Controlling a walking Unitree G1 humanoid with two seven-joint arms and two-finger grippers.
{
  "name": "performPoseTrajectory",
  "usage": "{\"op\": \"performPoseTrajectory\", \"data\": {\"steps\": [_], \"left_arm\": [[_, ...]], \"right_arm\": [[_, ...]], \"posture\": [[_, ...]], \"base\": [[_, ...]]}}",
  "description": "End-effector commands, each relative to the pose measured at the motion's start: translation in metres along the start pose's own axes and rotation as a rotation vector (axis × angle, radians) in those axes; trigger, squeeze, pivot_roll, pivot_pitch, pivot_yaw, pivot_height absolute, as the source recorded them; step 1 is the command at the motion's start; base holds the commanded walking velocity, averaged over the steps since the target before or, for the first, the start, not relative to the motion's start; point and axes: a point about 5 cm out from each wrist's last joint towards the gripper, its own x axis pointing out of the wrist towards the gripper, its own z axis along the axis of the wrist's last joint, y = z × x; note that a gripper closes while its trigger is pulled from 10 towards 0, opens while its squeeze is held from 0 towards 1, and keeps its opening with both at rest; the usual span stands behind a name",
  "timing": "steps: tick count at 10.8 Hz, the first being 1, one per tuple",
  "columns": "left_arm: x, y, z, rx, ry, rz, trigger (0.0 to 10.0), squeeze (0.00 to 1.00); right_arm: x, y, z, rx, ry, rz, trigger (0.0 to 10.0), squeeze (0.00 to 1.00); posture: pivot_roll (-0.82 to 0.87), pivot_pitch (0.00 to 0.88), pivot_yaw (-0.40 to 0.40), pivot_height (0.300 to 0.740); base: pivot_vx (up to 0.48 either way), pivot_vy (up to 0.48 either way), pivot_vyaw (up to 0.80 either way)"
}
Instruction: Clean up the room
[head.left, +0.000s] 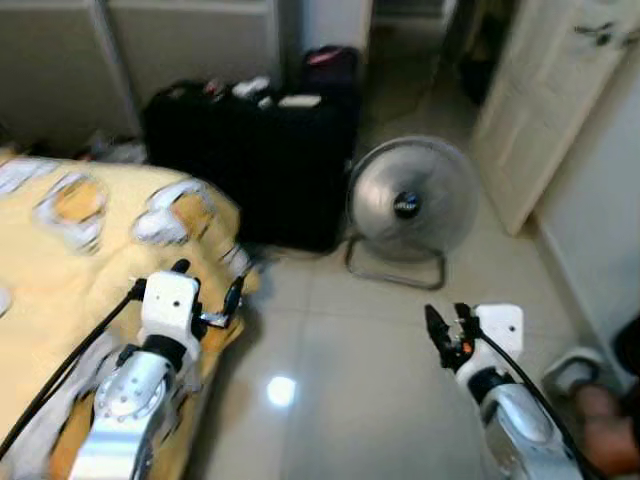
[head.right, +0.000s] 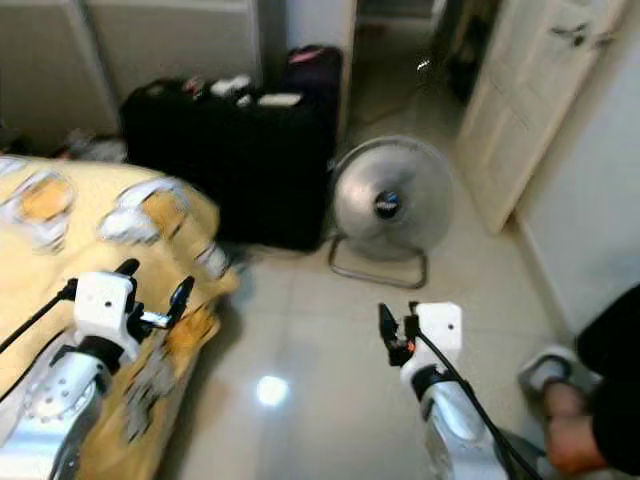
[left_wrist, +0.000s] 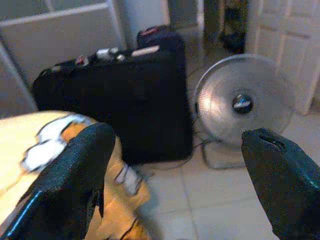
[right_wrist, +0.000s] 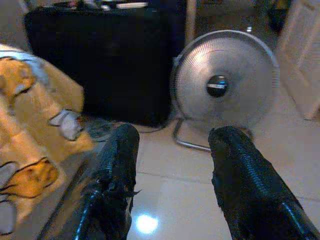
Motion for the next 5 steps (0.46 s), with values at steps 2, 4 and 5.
{"op": "performPoseTrajectory", "data": {"steps": [2,4,5], "left_arm": [[0.0021,-0.0063,0.0015,-0.001,-0.013,-0.030,10.0,0.00],[0.0030,-0.0055,0.0025,0.002,-0.021,-0.030,10.0,0.00],[0.0033,-0.0054,0.0027,0.003,-0.024,-0.030,10.0,0.00]], "right_arm": [[-0.0020,-0.0099,-0.0011,-0.001,0.001,-0.025,10.0,0.00],[0.0010,-0.0111,0.0001,0.002,-0.002,-0.030,10.0,0.00],[0.0018,-0.0107,0.0005,0.001,-0.003,-0.028,10.0,0.00]], "posture": [[0.02,0.000,0.026,0.740],[0.03,0.000,0.019,0.740],[0.03,0.000,0.020,0.740]], "base": [[0.347,0.000,0.00],[0.347,0.000,0.00],[0.356,0.000,0.00]]}}
